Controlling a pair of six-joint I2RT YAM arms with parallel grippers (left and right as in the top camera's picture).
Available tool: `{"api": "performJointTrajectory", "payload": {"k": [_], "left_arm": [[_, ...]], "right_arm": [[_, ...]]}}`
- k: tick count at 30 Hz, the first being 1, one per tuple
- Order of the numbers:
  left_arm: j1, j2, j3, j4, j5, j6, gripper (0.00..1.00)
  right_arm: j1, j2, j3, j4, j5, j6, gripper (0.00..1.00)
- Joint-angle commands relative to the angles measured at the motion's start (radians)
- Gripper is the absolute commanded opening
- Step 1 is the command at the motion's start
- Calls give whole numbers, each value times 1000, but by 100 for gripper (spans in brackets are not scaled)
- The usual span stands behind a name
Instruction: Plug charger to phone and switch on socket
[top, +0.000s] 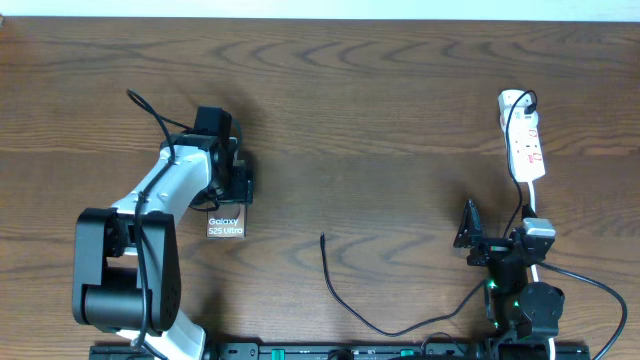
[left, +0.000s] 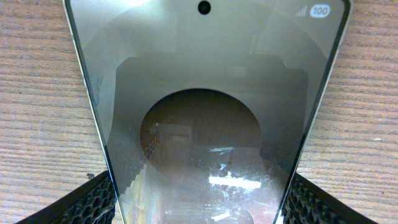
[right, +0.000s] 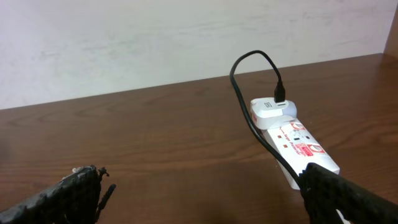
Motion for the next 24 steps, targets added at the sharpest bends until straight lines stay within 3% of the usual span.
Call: {"api": "performJointTrajectory", "payload": {"k": [1, 24], "left_arm": [[-2, 14, -6, 6, -5, -6, 7], [-2, 15, -84, 79, -5, -6, 7]], "right_arm": [[14, -6, -1, -5, 9, -12, 99], [14, -6, -1, -5, 9, -11, 99]]}}
